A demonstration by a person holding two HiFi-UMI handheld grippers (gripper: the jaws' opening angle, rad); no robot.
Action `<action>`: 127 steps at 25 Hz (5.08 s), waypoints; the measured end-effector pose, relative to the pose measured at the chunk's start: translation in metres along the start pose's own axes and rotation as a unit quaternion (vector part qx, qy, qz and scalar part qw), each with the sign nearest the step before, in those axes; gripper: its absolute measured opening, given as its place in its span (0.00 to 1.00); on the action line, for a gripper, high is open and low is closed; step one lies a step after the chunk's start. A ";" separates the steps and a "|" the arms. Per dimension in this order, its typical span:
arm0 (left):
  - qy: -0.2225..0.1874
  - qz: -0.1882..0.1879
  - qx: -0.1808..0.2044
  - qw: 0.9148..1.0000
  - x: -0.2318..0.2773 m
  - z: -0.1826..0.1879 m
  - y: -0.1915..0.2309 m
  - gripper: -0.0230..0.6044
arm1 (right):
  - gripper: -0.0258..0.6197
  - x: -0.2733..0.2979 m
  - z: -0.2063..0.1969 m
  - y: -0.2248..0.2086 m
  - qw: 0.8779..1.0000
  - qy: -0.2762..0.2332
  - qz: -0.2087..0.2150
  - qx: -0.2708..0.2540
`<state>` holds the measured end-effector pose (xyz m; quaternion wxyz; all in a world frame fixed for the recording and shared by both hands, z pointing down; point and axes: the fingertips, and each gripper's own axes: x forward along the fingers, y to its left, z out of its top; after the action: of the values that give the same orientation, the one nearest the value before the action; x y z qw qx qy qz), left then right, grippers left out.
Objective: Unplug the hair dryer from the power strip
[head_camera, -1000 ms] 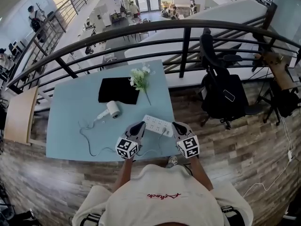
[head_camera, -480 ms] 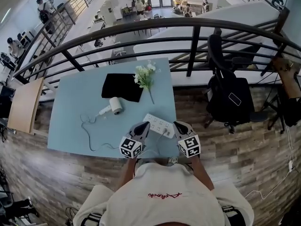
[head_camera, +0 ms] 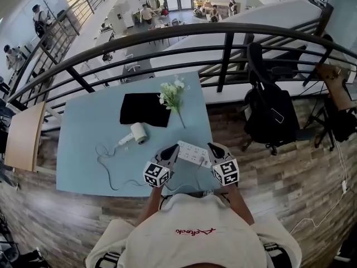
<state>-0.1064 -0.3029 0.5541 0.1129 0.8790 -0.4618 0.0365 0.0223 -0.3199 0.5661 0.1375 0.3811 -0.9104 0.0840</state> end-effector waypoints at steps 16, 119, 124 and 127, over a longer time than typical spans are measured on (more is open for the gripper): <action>0.010 -0.008 -0.033 0.999 -0.001 -0.022 0.053 0.05 | 0.07 0.005 -0.025 0.003 0.997 0.027 -0.064 0.023; 0.195 -0.018 0.102 0.975 0.067 -0.178 0.016 0.31 | 0.29 0.043 -0.174 0.028 0.970 0.241 0.019 0.015; 0.193 -0.018 0.103 0.976 0.067 -0.178 0.017 0.31 | 0.28 0.046 -0.175 0.030 0.962 0.274 0.015 -0.005; 0.192 -0.017 0.104 0.976 0.067 -0.177 0.018 0.31 | 0.24 0.048 -0.175 0.034 0.960 0.279 0.018 -0.016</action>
<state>-0.0756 -0.3254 0.7406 0.1083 0.8703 -0.4102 0.2502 -0.0015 -0.2836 0.7453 0.3902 0.3238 -0.8440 0.1750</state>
